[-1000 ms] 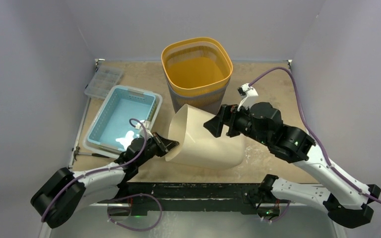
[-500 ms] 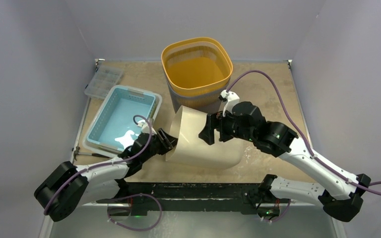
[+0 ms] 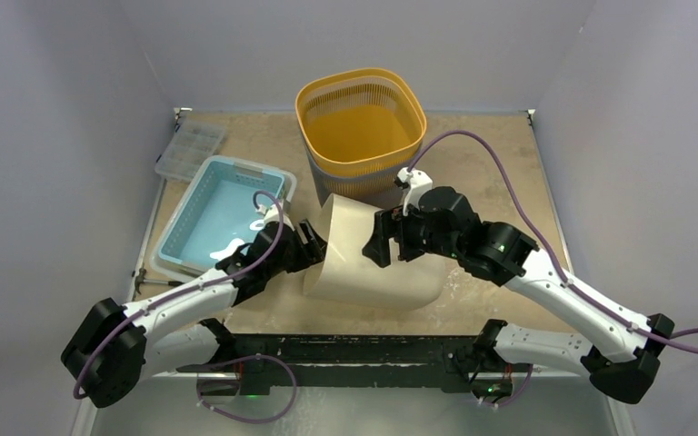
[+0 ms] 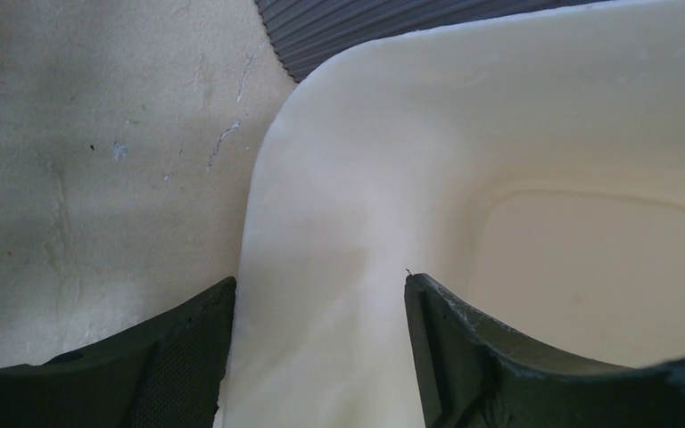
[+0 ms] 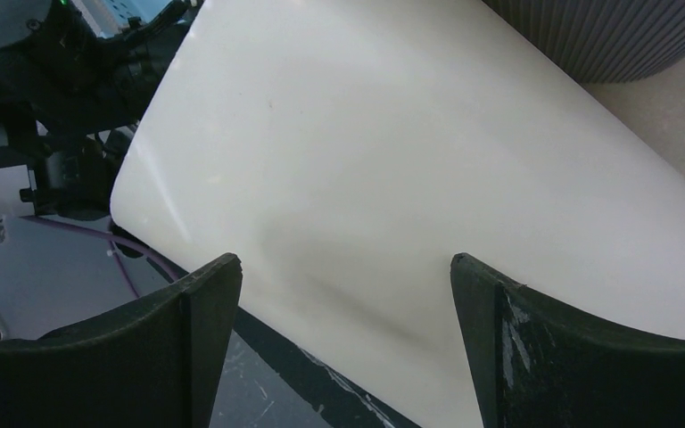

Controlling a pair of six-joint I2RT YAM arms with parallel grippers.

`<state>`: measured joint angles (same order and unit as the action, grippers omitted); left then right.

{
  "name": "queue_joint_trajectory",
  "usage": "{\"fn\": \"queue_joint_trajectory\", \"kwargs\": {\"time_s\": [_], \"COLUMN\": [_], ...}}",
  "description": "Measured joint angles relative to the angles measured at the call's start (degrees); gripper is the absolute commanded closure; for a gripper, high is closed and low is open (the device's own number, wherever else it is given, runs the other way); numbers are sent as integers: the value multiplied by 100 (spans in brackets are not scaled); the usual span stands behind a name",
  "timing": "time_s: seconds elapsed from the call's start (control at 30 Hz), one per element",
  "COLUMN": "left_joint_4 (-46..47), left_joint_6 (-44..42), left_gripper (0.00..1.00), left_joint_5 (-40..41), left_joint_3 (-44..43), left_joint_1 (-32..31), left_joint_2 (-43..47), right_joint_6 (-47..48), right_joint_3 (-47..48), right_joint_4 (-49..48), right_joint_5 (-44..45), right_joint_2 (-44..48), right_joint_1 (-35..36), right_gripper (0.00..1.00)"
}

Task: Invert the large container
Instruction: Turn the container upside down at the center of the board.

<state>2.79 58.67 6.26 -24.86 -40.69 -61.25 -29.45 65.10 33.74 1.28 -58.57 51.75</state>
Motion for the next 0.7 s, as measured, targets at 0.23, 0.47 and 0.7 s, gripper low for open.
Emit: {"fn": "queue_joint_trajectory", "kwargs": {"time_s": [0.23,0.47,0.7], "left_joint_4": [-1307,-2262,-3064], "left_joint_6": [-433,-802,-1040], "left_gripper": [27,26,25], "left_joint_5": [7,153,385], "left_joint_3": [-1119,-1930,-2295], "left_joint_1": [-2,-11,-22], "left_joint_2": [-382,-496,-463], "right_joint_6": [22,55,85], "right_joint_3": [-79,-157,-164], "right_joint_4": [-26,-83,-190], "right_joint_5": [-37,-28,120], "right_joint_2": [-92,-330,-369], "right_joint_1": [0,0,-2], "right_gripper": [12,14,14]}}
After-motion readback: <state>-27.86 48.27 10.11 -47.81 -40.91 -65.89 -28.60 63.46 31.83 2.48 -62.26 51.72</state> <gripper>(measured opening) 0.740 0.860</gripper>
